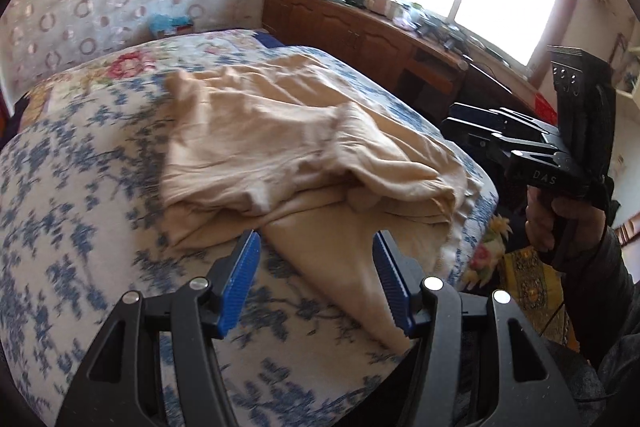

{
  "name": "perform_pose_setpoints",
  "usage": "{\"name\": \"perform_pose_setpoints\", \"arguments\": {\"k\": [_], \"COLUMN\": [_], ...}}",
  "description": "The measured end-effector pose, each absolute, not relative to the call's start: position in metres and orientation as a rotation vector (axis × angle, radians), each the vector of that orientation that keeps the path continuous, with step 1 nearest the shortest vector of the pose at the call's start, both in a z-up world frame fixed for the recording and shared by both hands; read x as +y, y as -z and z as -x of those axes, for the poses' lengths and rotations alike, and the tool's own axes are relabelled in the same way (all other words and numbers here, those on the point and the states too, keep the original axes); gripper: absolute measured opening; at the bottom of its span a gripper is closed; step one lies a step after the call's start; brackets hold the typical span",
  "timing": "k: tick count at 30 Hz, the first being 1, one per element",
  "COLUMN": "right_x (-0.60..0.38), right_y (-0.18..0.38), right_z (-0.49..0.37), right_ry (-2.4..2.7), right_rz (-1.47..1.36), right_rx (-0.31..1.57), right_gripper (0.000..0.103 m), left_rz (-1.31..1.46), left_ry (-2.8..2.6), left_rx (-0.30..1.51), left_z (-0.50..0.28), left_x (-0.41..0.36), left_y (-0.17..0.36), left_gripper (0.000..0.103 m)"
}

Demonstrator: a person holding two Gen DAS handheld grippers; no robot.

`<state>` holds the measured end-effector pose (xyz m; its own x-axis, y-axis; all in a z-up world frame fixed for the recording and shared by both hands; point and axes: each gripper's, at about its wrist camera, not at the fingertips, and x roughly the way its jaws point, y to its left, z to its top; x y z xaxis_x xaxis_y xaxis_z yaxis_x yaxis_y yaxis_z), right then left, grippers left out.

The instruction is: Fold small clothes

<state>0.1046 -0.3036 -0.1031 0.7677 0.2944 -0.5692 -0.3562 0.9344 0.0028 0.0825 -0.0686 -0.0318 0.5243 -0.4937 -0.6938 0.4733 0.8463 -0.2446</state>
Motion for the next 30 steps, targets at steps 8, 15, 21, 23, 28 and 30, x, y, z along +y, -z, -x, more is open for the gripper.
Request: {"name": "perform_pose_setpoints", "arguments": {"k": [8, 15, 21, 23, 28, 30], "right_x": [-0.231, -0.156, -0.113, -0.106, -0.095, -0.09], "right_y": [0.088, 0.104, 0.139, 0.147, 0.158, 0.165], "right_z": [-0.138, -0.164, -0.178, -0.179, -0.181, -0.183], "right_ry": [-0.527, -0.688, -0.76, -0.754, -0.756, -0.741], "right_rz": [0.19, 0.257, 0.346, 0.373, 0.414, 0.452], "right_rx": [0.59, 0.672, 0.801, 0.817, 0.838, 0.845], "right_gripper": [0.055, 0.055, 0.055, 0.055, 0.055, 0.055], "left_rz": [0.06, 0.095, 0.109, 0.103, 0.101, 0.104], "left_ry": [0.39, 0.301, 0.269, 0.261, 0.265, 0.267], "left_rx": [0.806, 0.784, 0.764, 0.754, 0.748, 0.747], "left_z": [-0.076, -0.072, -0.07, -0.068, -0.069, -0.068], "left_x": [-0.009, 0.034, 0.053, 0.054, 0.055, 0.054], "left_y": [0.034, 0.034, 0.03, 0.029, 0.028, 0.027], "left_gripper": [0.057, 0.057, 0.057, 0.057, 0.057, 0.057]}}
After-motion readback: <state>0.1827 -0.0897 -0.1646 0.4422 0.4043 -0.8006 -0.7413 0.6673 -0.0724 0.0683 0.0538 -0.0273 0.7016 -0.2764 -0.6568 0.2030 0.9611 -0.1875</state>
